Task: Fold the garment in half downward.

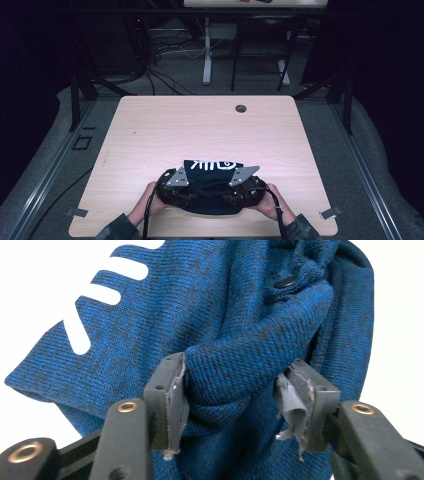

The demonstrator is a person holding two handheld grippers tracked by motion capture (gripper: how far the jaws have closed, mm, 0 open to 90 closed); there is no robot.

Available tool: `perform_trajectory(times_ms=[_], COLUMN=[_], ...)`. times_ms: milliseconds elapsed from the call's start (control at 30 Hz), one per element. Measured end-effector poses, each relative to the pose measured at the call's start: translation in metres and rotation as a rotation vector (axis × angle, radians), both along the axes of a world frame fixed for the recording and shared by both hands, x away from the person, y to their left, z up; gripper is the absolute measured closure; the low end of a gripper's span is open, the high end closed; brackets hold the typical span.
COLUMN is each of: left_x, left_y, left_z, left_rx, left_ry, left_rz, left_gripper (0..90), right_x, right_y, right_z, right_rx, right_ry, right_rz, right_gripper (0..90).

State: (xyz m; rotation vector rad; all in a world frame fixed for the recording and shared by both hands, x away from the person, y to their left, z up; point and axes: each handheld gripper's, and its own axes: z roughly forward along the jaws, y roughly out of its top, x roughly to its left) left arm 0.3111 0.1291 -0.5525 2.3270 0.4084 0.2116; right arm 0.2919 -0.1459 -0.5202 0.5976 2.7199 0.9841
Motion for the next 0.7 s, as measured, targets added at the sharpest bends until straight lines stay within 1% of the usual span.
perform_trajectory(times_ms=[67,167,233,300,333,400,433,467,500,533,567,600,633,667,700], left_x=[-0.004,-0.010,-0.014,-0.016,-0.016,-0.014,-0.012,-0.009,-0.004,-0.001,0.005,0.010,0.015,0.018,0.020], left_y=[0.004,0.011,0.016,0.021,0.023,0.026,0.027,0.028,0.028,0.028,0.026,0.024,0.021,0.017,0.013], left_z=[0.003,0.009,0.014,0.021,0.024,0.029,0.030,0.031,0.032,0.032,0.032,0.031,0.029,0.026,0.022], left_rx=[-0.007,-0.035,-0.067,-0.087,-0.102,-0.111,-0.116,-0.124,-0.136,-0.148,-0.155,-0.151,-0.144,-0.123,-0.099], left_ry=[0.003,0.008,0.001,-0.007,-0.016,-0.033,-0.050,-0.071,-0.081,-0.083,-0.091,-0.094,-0.088,-0.085,-0.080], left_rz=[0.004,0.003,0.002,0.004,0.016,0.034,0.058,0.092,0.130,0.154,0.195,0.214,0.223,0.229,0.228], left_gripper=[42.6,39.8,39.4,38.1,37.6,37.2,37.9,38.4,38.4,38.4,38.3,38.2,37.5,37.3,36.3], right_x=[-0.001,-0.003,-0.002,-0.001,0.000,0.004,0.006,0.009,0.013,0.018,0.022,0.029,0.033,0.037,0.040], right_y=[-0.004,-0.012,-0.017,-0.022,-0.023,-0.025,-0.025,-0.025,-0.026,-0.025,-0.024,-0.022,-0.019,-0.015,-0.012], right_z=[0.003,0.008,0.013,0.015,0.017,0.019,0.019,0.020,0.021,0.022,0.022,0.021,0.019,0.016,0.011], right_rx=[0.015,0.054,0.080,0.111,0.115,0.118,0.113,0.115,0.123,0.128,0.126,0.120,0.114,0.097,0.078], right_ry=[0.001,-0.006,-0.012,-0.015,-0.020,-0.021,-0.024,-0.036,-0.032,-0.043,-0.051,-0.048,-0.047,-0.044,-0.031], right_rz=[-0.005,-0.034,-0.054,-0.074,-0.090,-0.125,-0.136,-0.164,-0.179,-0.207,-0.225,-0.244,-0.260,-0.272,-0.271], right_gripper=[49.3,48.1,48.4,48.3,48.1,47.8,48.1,48.4,48.6,49.2,49.4,49.0,48.9,48.9,48.2])
